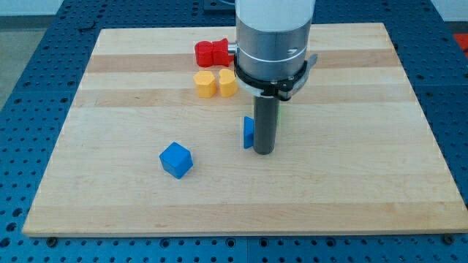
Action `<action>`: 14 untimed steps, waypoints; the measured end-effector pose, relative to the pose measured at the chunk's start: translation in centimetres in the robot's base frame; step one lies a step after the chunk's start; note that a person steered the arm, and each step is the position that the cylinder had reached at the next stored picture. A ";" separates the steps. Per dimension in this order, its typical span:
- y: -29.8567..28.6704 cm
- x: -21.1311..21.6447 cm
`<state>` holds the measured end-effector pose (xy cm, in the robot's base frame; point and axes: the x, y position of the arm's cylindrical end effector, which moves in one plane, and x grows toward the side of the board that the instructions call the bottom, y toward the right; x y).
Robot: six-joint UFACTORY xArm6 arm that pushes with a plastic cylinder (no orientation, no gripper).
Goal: Point at blue cube
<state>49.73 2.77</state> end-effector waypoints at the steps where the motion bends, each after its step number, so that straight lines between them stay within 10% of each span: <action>1: -0.4 -0.2; 4: -0.5 6.7; 9: -23.6 7.1; 12: -18.8 0.4; 14: -17.8 5.1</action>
<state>54.85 -15.06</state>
